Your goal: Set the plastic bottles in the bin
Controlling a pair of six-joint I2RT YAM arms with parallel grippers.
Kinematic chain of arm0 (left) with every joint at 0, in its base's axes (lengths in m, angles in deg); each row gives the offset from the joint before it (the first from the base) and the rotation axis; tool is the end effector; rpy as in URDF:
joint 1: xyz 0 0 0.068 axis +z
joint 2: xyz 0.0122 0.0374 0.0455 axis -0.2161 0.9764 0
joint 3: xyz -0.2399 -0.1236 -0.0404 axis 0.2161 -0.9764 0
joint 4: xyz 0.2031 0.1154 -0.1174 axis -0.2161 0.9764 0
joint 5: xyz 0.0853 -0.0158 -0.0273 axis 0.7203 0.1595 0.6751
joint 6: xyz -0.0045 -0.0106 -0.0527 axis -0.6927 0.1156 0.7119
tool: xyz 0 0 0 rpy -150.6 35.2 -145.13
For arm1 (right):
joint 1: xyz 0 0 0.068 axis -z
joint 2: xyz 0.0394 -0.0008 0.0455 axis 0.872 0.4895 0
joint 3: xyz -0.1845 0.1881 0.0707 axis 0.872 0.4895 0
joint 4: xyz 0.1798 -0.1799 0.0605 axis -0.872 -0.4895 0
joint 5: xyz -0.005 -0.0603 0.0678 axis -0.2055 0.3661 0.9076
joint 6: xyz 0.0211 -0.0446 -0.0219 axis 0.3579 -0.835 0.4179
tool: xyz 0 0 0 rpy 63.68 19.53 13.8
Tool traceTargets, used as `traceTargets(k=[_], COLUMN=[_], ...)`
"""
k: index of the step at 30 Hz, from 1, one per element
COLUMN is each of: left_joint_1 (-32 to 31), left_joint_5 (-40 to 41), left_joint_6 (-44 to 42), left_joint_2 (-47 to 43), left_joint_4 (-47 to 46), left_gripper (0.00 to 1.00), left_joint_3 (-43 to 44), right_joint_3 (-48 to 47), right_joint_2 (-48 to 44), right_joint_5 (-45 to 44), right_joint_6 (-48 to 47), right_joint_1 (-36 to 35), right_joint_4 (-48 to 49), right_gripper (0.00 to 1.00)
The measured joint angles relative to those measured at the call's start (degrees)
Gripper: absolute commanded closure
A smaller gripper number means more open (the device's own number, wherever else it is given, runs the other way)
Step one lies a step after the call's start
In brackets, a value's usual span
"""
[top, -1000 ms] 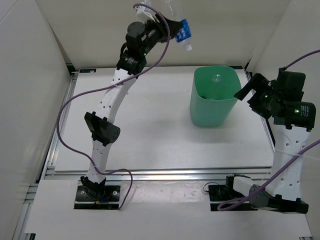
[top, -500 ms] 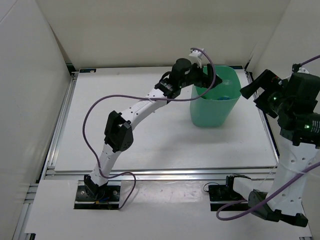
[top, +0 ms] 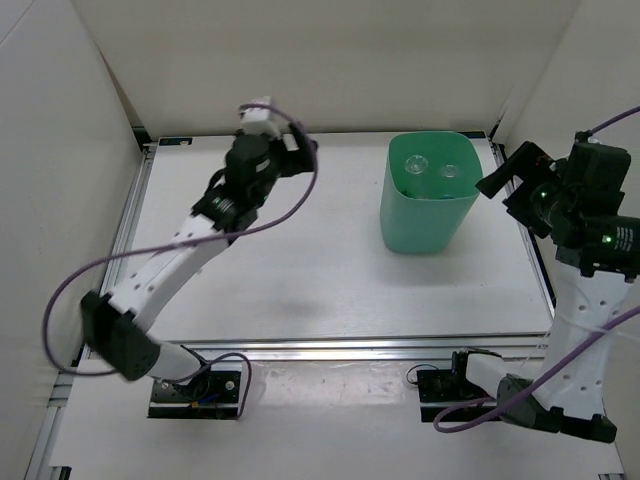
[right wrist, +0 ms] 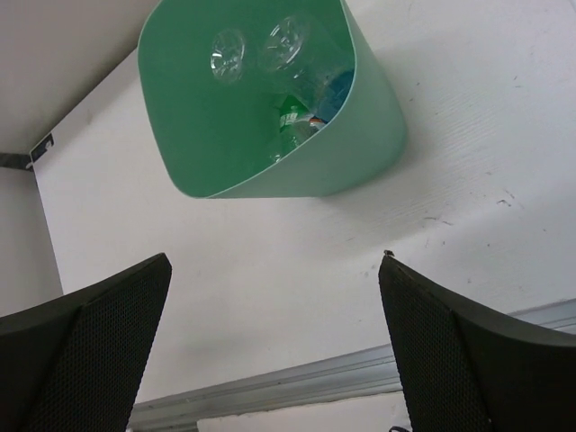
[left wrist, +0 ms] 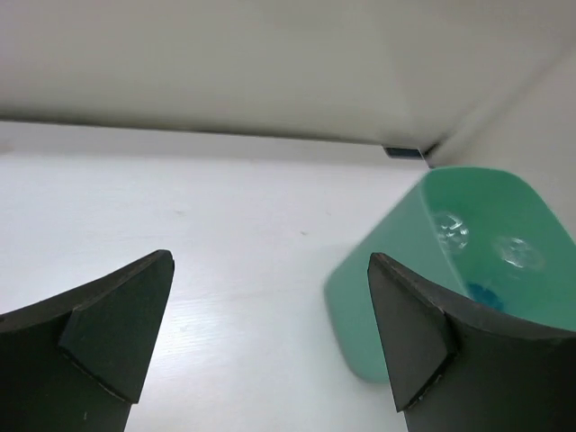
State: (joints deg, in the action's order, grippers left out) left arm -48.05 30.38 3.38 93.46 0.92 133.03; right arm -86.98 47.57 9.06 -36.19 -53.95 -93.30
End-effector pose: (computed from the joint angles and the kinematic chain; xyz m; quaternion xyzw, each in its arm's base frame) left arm 0.2896 -0.1957 0.4113 0.0025 0.7580 -0.2236 0.6127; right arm 0.1463 -0.0151 0.4979 0.2543 0.8232 0.1265 0.4915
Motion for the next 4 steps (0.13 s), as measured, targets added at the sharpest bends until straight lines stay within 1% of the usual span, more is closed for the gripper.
traceTargets(k=[4], left_joint_1=[0.00], left_joint_5=[11.19], left_joint_6=[-0.76], left_joint_2=[-20.00], left_joint_4=[1.51], left_gripper=[0.00], left_joint_3=[-17.66], right_joint_3=[0.02], right_joint_2=[2.54], right_joint_5=[2.64], right_joint_6=[0.39], right_joint_1=[0.00], right_joint_4=[-0.09], right_gripper=[0.00])
